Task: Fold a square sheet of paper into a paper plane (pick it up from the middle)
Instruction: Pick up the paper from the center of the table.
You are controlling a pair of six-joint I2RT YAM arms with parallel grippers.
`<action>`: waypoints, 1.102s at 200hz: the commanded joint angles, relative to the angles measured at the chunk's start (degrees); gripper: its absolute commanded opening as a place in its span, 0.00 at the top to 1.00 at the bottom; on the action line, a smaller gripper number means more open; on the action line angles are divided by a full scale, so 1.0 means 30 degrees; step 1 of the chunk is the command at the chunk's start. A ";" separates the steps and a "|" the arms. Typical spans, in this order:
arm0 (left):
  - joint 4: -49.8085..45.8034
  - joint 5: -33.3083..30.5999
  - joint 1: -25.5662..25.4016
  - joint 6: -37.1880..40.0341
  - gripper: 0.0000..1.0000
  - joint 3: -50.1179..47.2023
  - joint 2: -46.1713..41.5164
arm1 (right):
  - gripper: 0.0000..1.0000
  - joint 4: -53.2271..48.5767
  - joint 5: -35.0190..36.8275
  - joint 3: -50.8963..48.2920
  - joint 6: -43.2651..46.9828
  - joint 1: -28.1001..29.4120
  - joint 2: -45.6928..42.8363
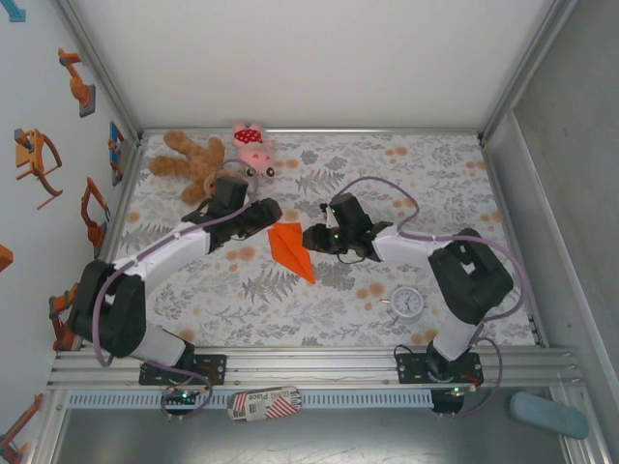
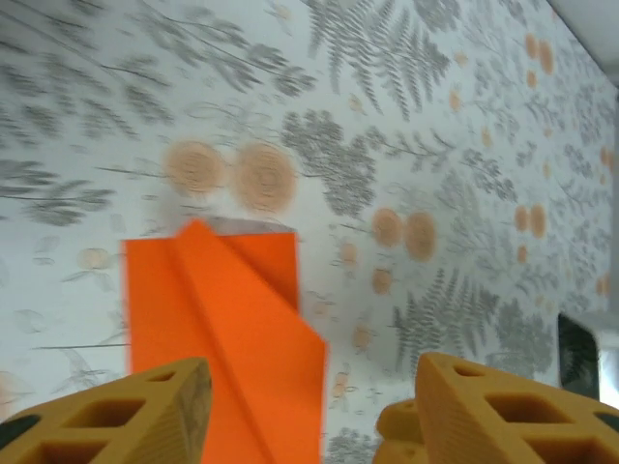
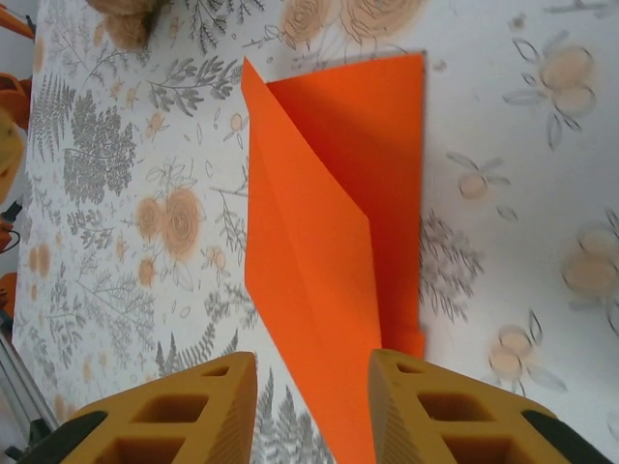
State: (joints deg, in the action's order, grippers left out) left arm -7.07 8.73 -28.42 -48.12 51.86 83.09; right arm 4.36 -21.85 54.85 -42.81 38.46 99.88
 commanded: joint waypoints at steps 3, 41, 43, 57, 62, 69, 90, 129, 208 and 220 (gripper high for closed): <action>0.0987 -0.0677 0.0953 -0.1270 0.35 -0.1846 -0.1214 | 0.66 -0.0313 -0.0834 0.1182 0.1070 -0.0334 0.1398; 0.0881 -0.0968 0.1683 -0.1436 0.26 -0.2827 -0.2586 | 0.69 -0.0036 -0.1691 0.1905 0.1276 -0.0544 0.2608; 0.0838 -0.1011 0.1704 -0.1425 0.26 -0.2838 -0.2610 | 0.69 -0.0008 -0.1707 0.1925 0.1287 -0.0551 0.2644; 0.0744 -0.1166 0.1748 -0.1422 0.23 -0.2899 -0.2796 | 0.70 0.0115 -0.1939 0.2101 0.1377 -0.0579 0.2922; 0.0758 -0.1161 0.1741 -0.1418 0.23 -0.2915 -0.2866 | 0.70 0.0154 -0.2118 0.2161 0.1422 -0.0588 0.3015; 0.0743 -0.1179 0.1761 -0.1371 0.22 -0.2902 -0.2890 | 0.72 0.0256 -0.2349 0.2216 0.1513 -0.0577 0.3134; 0.0631 -0.1241 0.1775 -0.1389 0.20 -0.2929 -0.2984 | 0.79 0.0443 -0.2590 0.2270 0.1791 -0.0602 0.3378; 0.0226 -0.1446 0.1960 -0.1189 0.19 -0.2957 -0.3172 | 0.95 0.0679 -0.2557 0.2492 0.2674 -0.0688 0.3182; 0.3587 0.1766 0.2458 -0.0997 0.08 -0.4319 -0.6763 | 1.00 0.6036 -0.4425 0.0433 -0.0346 -0.1678 -0.1289; 0.5136 0.3099 0.2401 -0.1005 0.08 -0.4519 -0.6995 | 1.00 0.7036 -0.4769 0.0307 -0.1182 -0.1817 -0.1866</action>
State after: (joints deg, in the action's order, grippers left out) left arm -1.39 9.52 -21.28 -51.70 39.59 64.40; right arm 15.97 -32.51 57.01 -40.21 34.11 98.52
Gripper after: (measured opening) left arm 0.920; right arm 0.049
